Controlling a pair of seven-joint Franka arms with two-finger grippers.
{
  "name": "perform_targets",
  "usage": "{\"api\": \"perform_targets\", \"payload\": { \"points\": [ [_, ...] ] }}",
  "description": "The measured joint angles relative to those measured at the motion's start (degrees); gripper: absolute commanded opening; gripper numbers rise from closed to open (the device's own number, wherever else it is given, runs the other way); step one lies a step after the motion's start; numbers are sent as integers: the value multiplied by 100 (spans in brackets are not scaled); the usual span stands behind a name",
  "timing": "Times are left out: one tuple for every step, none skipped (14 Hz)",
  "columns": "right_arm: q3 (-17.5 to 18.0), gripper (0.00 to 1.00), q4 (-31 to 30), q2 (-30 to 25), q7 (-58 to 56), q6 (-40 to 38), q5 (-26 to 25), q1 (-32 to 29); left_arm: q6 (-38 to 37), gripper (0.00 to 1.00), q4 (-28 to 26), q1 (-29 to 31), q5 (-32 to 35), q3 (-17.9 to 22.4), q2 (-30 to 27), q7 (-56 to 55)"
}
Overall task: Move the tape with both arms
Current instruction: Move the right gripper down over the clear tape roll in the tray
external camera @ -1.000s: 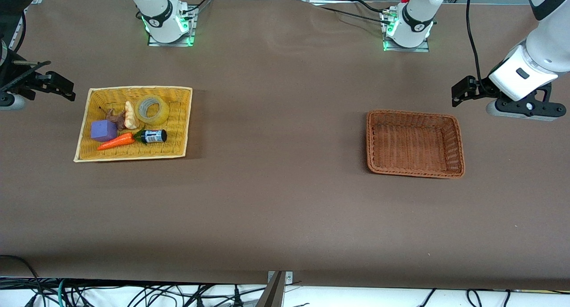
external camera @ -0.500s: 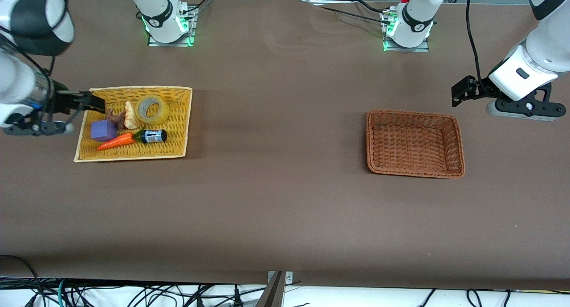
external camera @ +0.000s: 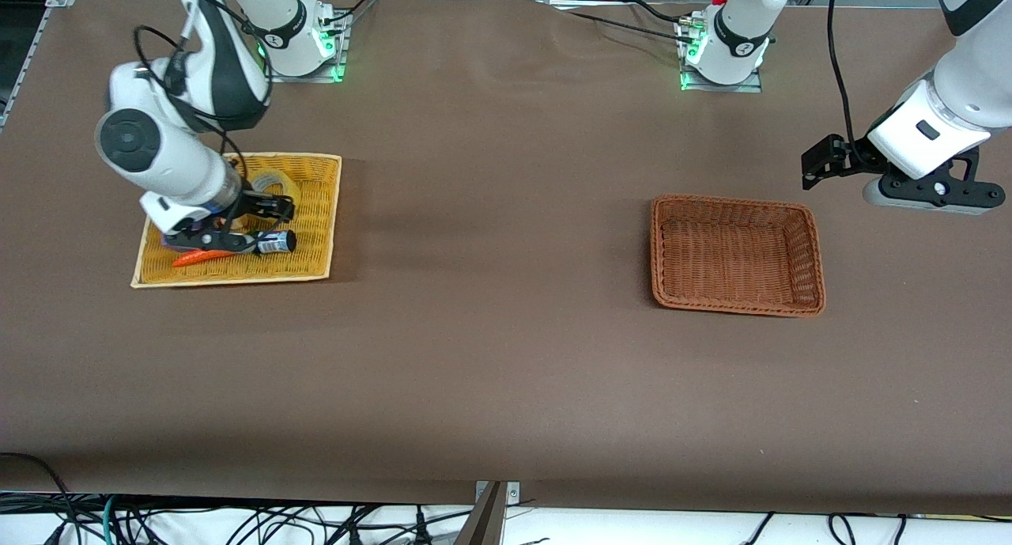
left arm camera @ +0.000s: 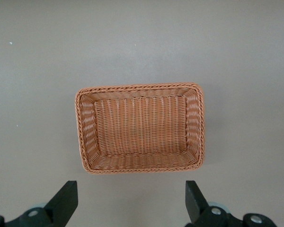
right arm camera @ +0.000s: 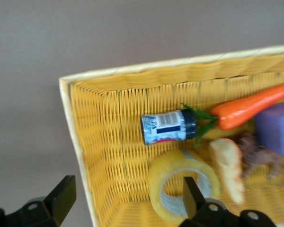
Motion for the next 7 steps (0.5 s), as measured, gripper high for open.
{"api": "perform_targets", "payload": {
  "points": [
    [-10,100,-428,-5,7,460,0,-12,0,100,0,0,0,0,0,0],
    [-21,100,-751,-9,7,769,0,-22,0,100,0,0,0,0,0,0],
    [-30,100,-985,-20,7,969,0,-27,0,100,0,0,0,0,0,0],
    [-34,100,-1132,-38,7,1090,0,-28,0,100,0,0,0,0,0,0],
    [-35,100,-1266,-56,8,1240,0,-28,0,100,0,0,0,0,0,0],
    [-37,100,-1400,-68,10,1396,0,-29,0,100,0,0,0,0,0,0],
    [-41,100,-1530,-72,10,1501,0,-31,0,100,0,0,0,-1,0,0]
  ]
}}
